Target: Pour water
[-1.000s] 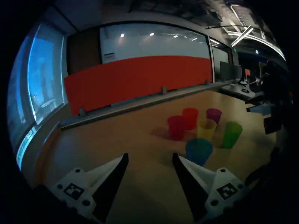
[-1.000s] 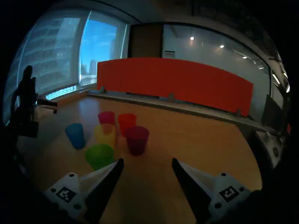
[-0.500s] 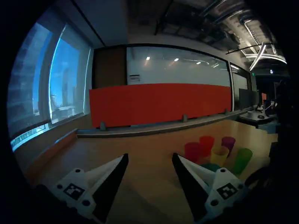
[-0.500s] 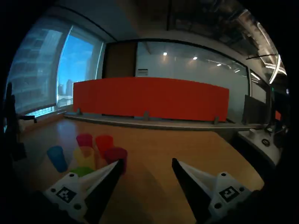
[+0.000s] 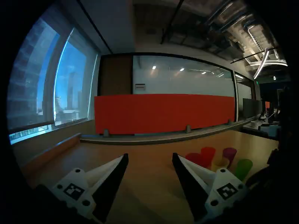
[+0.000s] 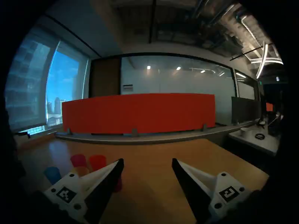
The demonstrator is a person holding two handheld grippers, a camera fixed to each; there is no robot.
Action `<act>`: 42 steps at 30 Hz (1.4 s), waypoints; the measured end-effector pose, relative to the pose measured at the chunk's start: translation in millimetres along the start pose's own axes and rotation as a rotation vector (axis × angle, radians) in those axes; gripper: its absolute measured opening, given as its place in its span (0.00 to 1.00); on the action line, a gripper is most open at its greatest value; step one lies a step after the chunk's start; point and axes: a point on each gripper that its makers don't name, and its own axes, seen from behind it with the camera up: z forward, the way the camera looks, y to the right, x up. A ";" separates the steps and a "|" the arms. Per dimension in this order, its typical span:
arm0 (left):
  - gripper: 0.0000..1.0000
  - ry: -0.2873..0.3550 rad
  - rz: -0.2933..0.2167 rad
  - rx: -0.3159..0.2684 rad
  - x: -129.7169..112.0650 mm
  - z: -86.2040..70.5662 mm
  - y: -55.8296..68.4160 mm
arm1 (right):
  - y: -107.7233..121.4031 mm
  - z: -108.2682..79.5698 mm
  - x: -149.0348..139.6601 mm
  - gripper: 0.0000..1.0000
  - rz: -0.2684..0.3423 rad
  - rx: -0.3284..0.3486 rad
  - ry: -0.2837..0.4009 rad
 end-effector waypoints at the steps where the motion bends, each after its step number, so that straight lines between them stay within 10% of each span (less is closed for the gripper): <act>1: 0.87 0.005 0.005 0.005 0.3 0.1 0.1 | -0.9 0.6 -1.4 0.99 -0.002 0.000 -0.001; 42: 0.87 0.054 -0.039 0.105 -50.3 -0.3 -39.7 | -13.2 -1.1 -2.1 0.99 -0.013 -0.042 -0.011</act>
